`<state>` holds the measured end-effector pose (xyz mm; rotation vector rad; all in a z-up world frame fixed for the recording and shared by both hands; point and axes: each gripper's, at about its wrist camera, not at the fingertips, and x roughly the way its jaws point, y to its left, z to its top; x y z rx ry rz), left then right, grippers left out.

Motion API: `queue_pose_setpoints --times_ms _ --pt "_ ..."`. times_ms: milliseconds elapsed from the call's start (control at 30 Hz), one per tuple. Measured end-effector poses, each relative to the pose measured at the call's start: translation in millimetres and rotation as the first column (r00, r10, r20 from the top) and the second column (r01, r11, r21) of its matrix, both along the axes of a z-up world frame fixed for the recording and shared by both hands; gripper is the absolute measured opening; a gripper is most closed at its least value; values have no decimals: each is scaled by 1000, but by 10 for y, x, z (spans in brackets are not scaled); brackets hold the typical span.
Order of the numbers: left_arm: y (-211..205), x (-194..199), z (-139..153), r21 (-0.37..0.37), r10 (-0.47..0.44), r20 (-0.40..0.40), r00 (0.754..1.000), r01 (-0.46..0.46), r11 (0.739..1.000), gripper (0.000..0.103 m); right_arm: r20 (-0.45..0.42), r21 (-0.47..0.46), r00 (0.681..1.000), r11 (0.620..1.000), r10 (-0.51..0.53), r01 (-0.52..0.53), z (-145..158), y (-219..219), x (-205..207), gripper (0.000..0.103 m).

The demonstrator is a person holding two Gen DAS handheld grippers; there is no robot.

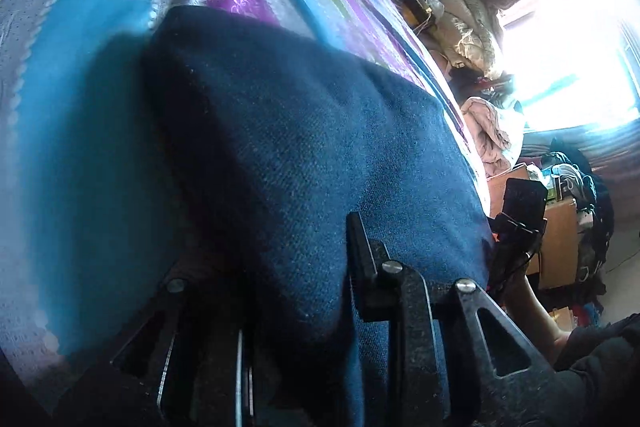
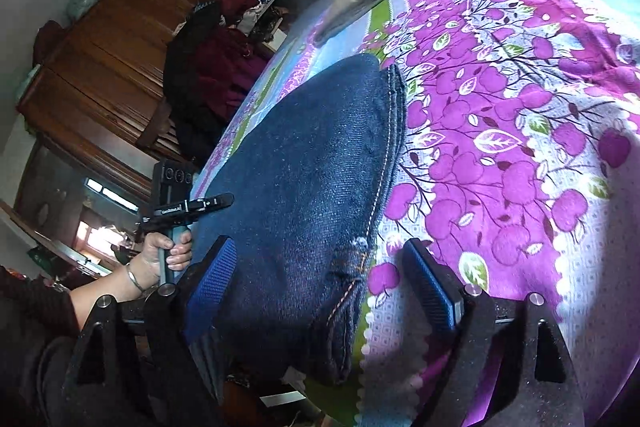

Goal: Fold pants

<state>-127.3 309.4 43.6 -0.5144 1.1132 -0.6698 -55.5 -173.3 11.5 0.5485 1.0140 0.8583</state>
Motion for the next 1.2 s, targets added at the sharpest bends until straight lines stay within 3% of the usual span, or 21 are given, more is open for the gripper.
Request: queue_pose_setpoints --times_ms 133,267,333,367,400,533,667,800,900,967,1067,1133,1200 --pt "32 11 -27 -49 -15 10 1000 16 999 29 -22 98 998 994 50 -48 -72 91 196 79" --pt "92 -33 -13 -46 -7 34 999 8 999 30 -25 164 998 985 65 -60 -135 280 363 76" --pt "117 -45 -10 -42 9 42 999 -8 999 31 -21 160 999 986 49 -45 -146 364 422 59" --pt "121 -43 -8 -40 22 42 999 -21 999 31 -12 120 999 992 35 -33 -129 402 404 53" --pt "180 -53 -18 -35 33 42 999 -31 999 31 12 58 1000 998 23 -23 -84 456 366 40" --pt "106 -129 85 6 82 58 995 -82 997 23 152 -70 987 996 -45 56 307 593 5 29" --pt "149 -230 293 -55 128 89 988 -123 991 19 302 -170 953 983 -11 65 880 912 -258 28" --pt "305 -277 700 -93 158 177 971 -144 985 18 386 -148 922 988 10 52 1366 1203 -153 27" --pt "682 -36 1027 -136 225 182 957 -203 970 18 405 -104 914 994 4 42 1589 1444 219 27" --pt "931 180 1249 -139 253 211 944 -227 964 18 400 -71 917 997 2 29 1653 1682 554 27" --pt "1161 558 1464 -81 264 270 926 -251 965 18 328 -29 945 999 -11 22 1558 1946 1161 27" --pt "1349 880 1449 -63 286 263 921 -280 958 18 260 -26 965 999 -24 32 1331 2146 1575 27" --pt "1483 1201 1271 1 288 245 926 -297 955 25 103 -32 995 999 -18 21 937 2304 2034 28"
